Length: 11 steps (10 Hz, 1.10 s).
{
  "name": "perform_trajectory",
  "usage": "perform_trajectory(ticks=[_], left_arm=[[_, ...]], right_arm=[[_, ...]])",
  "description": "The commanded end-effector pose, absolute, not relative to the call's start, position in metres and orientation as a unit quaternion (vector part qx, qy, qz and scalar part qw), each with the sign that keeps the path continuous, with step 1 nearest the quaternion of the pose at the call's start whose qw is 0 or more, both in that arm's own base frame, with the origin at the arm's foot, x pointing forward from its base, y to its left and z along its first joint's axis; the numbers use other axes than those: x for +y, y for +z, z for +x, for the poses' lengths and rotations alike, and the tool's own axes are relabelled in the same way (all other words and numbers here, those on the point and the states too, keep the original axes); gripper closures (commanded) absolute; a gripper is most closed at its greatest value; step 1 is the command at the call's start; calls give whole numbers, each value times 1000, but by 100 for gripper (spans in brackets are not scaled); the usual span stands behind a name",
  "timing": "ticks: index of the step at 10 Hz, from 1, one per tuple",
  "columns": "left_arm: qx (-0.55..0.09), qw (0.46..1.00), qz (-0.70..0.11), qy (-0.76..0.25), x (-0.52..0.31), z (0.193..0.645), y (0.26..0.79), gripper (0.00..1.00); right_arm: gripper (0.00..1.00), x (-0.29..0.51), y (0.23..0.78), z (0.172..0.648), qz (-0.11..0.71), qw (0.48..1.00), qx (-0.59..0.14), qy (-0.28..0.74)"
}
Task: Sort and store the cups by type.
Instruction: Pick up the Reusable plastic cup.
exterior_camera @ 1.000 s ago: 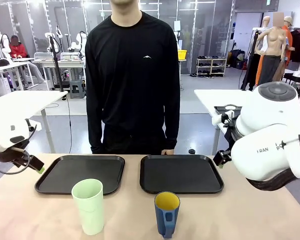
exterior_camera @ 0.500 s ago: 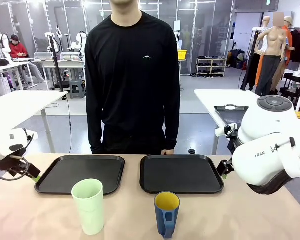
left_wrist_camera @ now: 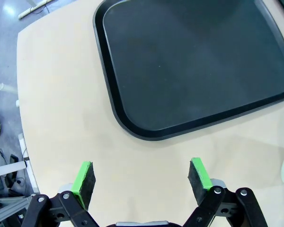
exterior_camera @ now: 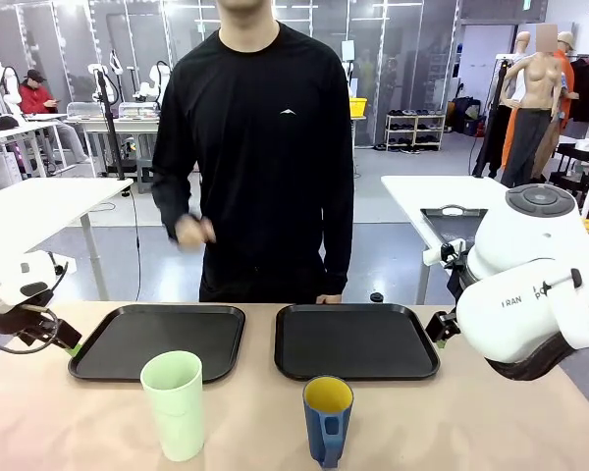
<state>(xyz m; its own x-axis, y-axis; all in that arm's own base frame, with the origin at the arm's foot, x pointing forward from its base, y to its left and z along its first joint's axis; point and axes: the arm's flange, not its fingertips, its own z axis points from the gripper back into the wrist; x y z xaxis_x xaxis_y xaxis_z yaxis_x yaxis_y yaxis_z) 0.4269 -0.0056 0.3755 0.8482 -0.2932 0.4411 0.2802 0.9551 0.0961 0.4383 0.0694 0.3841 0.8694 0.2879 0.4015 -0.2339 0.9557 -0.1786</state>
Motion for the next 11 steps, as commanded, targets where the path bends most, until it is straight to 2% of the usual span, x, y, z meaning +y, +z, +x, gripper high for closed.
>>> perform_trajectory(ticks=[1,11], left_arm=[[-231,962,14,-148,-4,427,375,0],[-231,962,14,-148,-4,427,375,0]], right_arm=[[0,69,382,439,-61,965,-215,134],[0,69,382,439,-61,965,-215,134]])
